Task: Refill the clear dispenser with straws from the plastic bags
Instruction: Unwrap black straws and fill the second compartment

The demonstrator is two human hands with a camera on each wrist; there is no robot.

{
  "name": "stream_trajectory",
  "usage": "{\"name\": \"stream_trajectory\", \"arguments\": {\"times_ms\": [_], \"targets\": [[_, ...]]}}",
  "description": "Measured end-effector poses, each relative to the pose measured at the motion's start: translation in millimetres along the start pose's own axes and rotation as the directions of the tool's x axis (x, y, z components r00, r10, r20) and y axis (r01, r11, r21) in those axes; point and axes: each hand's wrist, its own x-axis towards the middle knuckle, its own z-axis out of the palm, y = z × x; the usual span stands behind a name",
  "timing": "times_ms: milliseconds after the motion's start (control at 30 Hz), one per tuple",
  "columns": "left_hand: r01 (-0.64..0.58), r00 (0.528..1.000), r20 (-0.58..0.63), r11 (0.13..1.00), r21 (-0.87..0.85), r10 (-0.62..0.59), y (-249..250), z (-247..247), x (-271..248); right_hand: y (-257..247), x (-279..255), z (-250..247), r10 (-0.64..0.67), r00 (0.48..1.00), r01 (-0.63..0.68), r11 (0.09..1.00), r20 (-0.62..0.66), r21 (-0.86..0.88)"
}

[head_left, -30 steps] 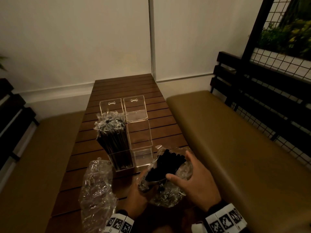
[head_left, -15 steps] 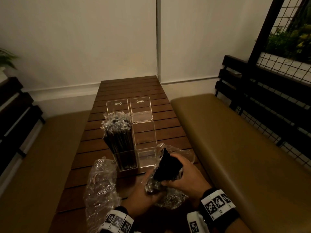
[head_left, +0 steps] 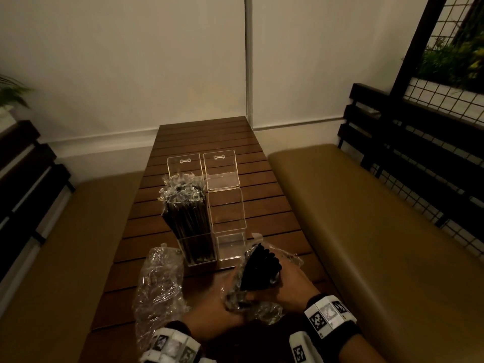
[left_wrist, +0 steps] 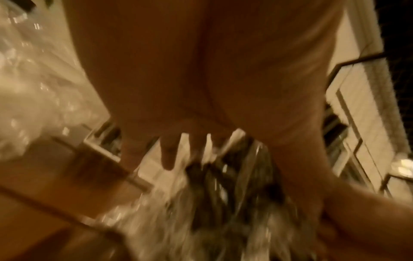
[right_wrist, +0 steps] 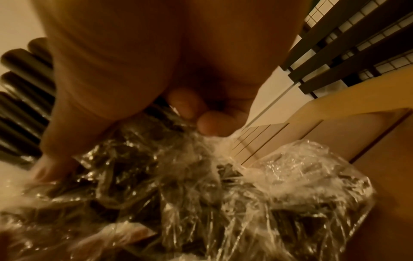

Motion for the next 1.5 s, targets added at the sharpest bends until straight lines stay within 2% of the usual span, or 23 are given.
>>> {"name": "stream_trajectory", "arguments": {"times_ms": [33, 100, 167, 200, 233, 300, 333, 367, 400, 433, 467, 500, 533, 567, 600, 633, 667, 700, 767, 967, 1100, 1367, 1500], "targets": [[0.038, 0.998, 0.042, 0.996, 0.075, -0.041, -1, -10, -4, -2, 1, -2, -0.029, 1.000, 0.029, 0.999, 0.003, -0.037], [0.083, 0.996, 0.039, 0.996, 0.029, -0.084, -3, -24, -8, -13, -4, -12, -0.092, 0.994, 0.091, 0.996, -0.064, -0.017], [0.040, 0.999, -0.022, 0.999, -0.036, -0.040, 10, -32, -10, -17, -5, -19, -0.096, 0.991, 0.099, 0.995, -0.089, 0.026], [0.015, 0.999, -0.046, 0.997, -0.080, -0.019, 13, -33, -8, -23, -9, -25, -0.066, 0.996, 0.068, 0.997, -0.059, 0.038], [-0.005, 0.997, -0.077, 0.994, -0.106, -0.004, 22, -29, -6, -26, -10, -26, -0.110, 0.992, 0.115, 0.990, -0.064, 0.080], [-0.006, 0.995, -0.099, 0.992, -0.130, -0.007, 31, -16, 3, -25, -9, -24, -0.119, 0.988, 0.127, 0.989, -0.097, 0.079], [-0.016, 0.993, -0.120, 0.993, -0.118, 0.002, 31, -10, 7, -28, -20, -32, -0.115, 0.992, 0.120, 0.986, -0.049, 0.113], [-0.018, 0.990, -0.139, 0.992, -0.121, 0.001, 31, -5, 10, -16, 1, -16, -0.134, 0.986, 0.144, 0.984, -0.095, 0.104], [-0.019, 0.987, -0.160, 0.990, -0.138, -0.003, 31, -1, 12, 24, 25, -3, -0.095, 0.993, 0.099, 0.993, -0.063, 0.062], [-0.012, 0.983, -0.181, 0.987, -0.158, -0.017, 32, -1, 12, 69, 36, 10, -0.125, 0.984, 0.120, 0.992, -0.125, -0.051], [0.004, 0.984, -0.176, 0.984, -0.180, -0.036, 36, 0, 12, 106, 60, 20, -0.156, 0.974, 0.146, 0.987, -0.167, -0.069], [0.025, 0.982, -0.181, 0.980, -0.197, -0.062, 37, -1, 14, 117, 65, 27, -0.187, 0.960, 0.180, 0.982, -0.210, -0.055], [0.043, 0.978, -0.192, 0.978, -0.204, -0.083, 39, -3, 15, 108, 58, 22, -0.192, 0.973, 0.192, 0.981, -0.129, -0.017], [0.058, 0.974, -0.204, 0.974, -0.218, -0.103, 41, -3, 16, 65, 41, 5, -0.090, 0.992, 0.090, 0.996, -0.083, 0.002], [0.065, 0.967, -0.227, 0.971, -0.232, -0.119, 46, -4, 17, 15, 20, -10, -0.057, 0.998, 0.057, 0.998, 0.000, 0.022], [0.081, 0.958, -0.246, 0.963, -0.259, -0.147, 46, -5, 19, -15, 2, -24, -0.060, 0.997, 0.059, 0.998, -0.042, -0.017], [0.096, 0.951, -0.257, 0.956, -0.277, -0.170, 44, -5, 22, -25, -19, -40, -0.070, 0.998, 0.070, 0.998, -0.008, 0.008], [0.113, 0.942, -0.273, 0.950, -0.291, -0.195, 44, -5, 26, -17, 1, -25, -0.088, 0.996, 0.088, 0.996, -0.020, 0.022], [0.131, 0.926, -0.305, 0.945, -0.299, -0.225, 45, -4, 32, -20, -3, -28, -0.091, 0.996, 0.090, 0.995, 0.025, 0.034], [0.109, 0.939, -0.296, 0.969, -0.224, -0.174, 57, -8, 44, -26, -2, -37, -0.176, 0.984, 0.175, 0.984, 0.017, 0.041], [0.166, 0.907, -0.297, 0.900, -0.404, -0.300, 63, -9, 47, -28, -4, -38, -0.201, 0.979, 0.199, 0.976, 0.015, 0.088], [0.224, 0.840, -0.325, 0.823, -0.522, -0.434, 56, -13, 54, -18, -4, -36, -0.223, 0.970, 0.242, 0.938, -0.102, 0.249], [0.109, 0.849, -0.390, 0.841, -0.530, -0.356, 50, -20, 44, -11, -2, -37, -0.192, 0.967, 0.234, 0.928, -0.166, 0.291]]}}
